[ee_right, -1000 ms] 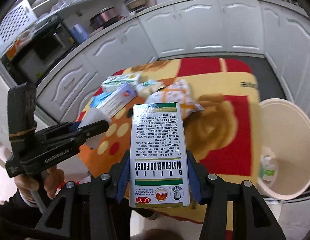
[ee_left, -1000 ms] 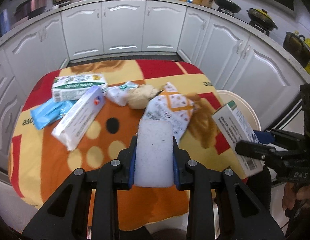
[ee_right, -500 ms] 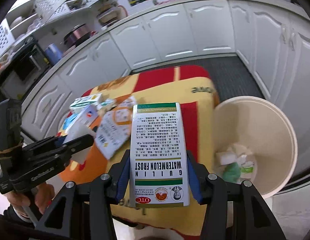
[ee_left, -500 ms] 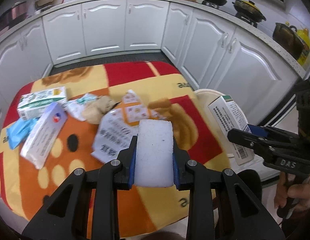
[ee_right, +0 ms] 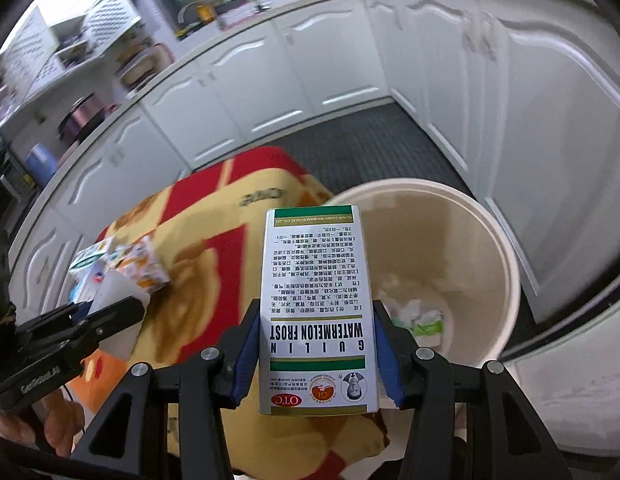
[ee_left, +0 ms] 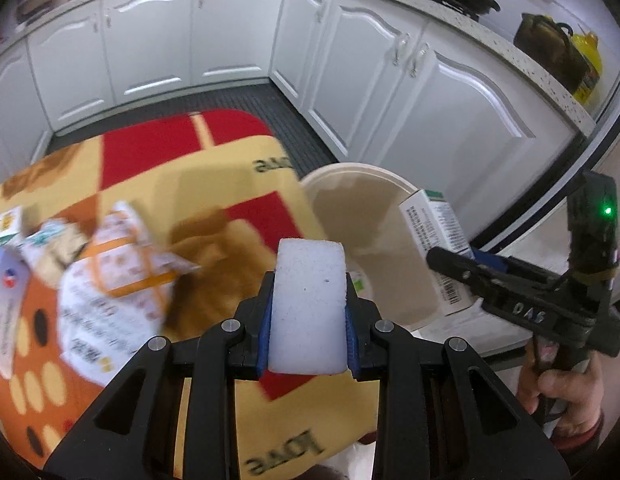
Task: Collect trash
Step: 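Carry sponge and box over the beige bin and open both grippers, then return to the table and grasp the long white medicine box with left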
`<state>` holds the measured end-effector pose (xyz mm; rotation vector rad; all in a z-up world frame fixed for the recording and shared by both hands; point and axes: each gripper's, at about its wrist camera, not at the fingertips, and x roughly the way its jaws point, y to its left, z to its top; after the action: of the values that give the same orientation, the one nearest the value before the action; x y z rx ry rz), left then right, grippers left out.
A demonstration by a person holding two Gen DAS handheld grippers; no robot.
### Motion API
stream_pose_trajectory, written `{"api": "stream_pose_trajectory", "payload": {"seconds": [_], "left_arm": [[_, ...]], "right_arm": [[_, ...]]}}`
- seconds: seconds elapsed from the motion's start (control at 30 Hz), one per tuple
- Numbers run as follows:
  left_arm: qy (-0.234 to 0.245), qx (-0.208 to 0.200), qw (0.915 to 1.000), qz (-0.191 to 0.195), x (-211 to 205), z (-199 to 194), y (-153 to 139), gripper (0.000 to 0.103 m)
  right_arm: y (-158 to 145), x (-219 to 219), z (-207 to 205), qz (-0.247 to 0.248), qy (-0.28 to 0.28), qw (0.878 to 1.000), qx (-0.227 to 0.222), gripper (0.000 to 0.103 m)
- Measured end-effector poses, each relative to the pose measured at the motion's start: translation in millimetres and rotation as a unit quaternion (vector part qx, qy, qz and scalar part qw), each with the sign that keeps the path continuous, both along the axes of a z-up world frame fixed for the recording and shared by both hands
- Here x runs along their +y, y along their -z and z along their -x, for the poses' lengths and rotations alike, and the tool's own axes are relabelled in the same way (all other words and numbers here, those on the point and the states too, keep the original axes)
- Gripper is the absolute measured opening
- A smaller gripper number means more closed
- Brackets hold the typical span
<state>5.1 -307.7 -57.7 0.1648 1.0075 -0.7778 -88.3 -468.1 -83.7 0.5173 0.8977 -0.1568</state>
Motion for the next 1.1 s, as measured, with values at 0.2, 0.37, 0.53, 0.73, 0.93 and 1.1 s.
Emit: {"api": "stream_pose_trajectory", "payload": {"seconds": [0.2, 0.37, 0.53, 0.73, 0.93, 1.1], "left_arm": [[0.02, 0.002, 0.9998, -0.007, -41, -3, 11, 0.027], [0.023, 0.015, 0.9996, -0.003, -63, -10, 24, 0.027], [0.031, 0.022, 0.9993, 0.0, -74, -14, 34, 0.028], [0.027, 0.02, 0.9994, 0.009, -77, -17, 40, 0.061], [0.022, 0.022, 0.9995, 0.008, -70, -16, 40, 0.065], [0.015, 0.023, 0.9996, 0.006, -61, -14, 37, 0.064]], "right_arm": [[20, -24, 7, -0.013, 0.025, 0.999, 0.02, 0.049], [35, -43, 11, -0.023, 0.045, 0.998, 0.033, 0.05], [46, -47, 10, -0.029, 0.054, 0.997, 0.043, 0.05], [55, -53, 7, -0.034, 0.069, 0.996, 0.053, 0.05], [58, -57, 7, -0.038, 0.088, 0.993, 0.064, 0.058], [57, -52, 7, -0.039, 0.081, 0.994, 0.065, 0.058]]}}
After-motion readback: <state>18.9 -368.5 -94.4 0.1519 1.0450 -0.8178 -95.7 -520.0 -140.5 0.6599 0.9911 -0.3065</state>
